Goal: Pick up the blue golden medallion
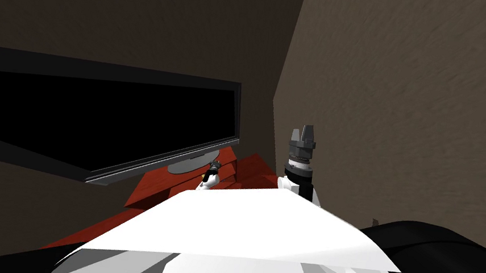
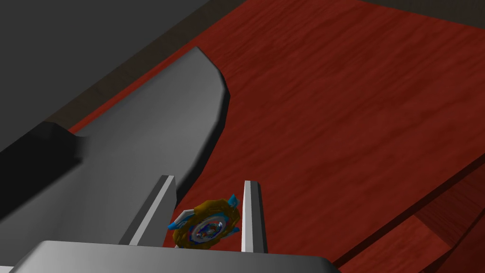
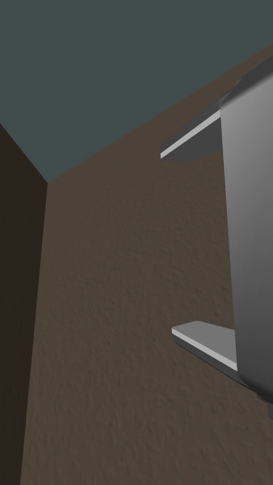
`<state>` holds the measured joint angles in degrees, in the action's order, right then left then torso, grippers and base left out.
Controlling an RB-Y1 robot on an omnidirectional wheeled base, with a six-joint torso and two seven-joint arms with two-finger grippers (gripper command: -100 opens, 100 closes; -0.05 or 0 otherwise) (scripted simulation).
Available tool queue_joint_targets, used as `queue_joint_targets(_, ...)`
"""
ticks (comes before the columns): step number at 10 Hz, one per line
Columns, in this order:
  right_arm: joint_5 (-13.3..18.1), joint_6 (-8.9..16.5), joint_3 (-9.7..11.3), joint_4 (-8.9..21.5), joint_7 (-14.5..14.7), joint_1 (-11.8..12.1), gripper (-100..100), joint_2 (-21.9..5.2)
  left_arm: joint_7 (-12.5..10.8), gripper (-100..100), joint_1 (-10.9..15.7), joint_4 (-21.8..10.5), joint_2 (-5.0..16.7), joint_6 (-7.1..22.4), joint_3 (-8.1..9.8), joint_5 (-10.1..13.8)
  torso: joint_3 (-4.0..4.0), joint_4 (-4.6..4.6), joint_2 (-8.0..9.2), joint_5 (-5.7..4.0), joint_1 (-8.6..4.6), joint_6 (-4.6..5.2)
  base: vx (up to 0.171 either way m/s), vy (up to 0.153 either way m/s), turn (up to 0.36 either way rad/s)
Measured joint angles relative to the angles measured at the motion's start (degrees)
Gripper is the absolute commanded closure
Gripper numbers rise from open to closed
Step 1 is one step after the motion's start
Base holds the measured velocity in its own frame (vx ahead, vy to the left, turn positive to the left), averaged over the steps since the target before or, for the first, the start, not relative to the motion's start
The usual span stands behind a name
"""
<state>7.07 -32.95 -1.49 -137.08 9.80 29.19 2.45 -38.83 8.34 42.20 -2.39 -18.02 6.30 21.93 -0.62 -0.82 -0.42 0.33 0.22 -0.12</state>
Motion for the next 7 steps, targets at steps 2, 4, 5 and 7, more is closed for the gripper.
queue_joint_targets(2,0.0,0.0,0.0,0.0,0.0,0.0,0,0.0,0.6,100,-2.6,2.5,0.1,0.8,-1.21,0.8,-0.02,-0.03,-0.01,0.00,0.01,0.00,0.026,-0.007,0.003)
queue_joint_targets(4,0.0,0.0,0.0,0.0,0.0,0.0,0,0.0,0.9,100,-3.3,4.9,0.0,1.3,-1.24,0.9,0.06,0.04,0.10,0.00,0.04,0.00,0.015,-0.003,0.001)
queue_joint_targets(5,0.0,0.0,0.0,0.0,0.0,0.0,0,0.0,1.0,100,-4.4,5.5,0.2,1.3,-2.05,1.4,0.02,-0.02,0.07,0.03,0.03,-0.01,0.031,-0.010,0.008)
queue_joint_targets(7,0.0,0.0,0.0,0.0,0.0,0.0,0,0.0,1.4,100,-6.1,7.8,0.1,1.9,-2.49,1.7,0.04,0.02,0.07,0.00,0.02,0.02,0.006,-0.003,0.002)
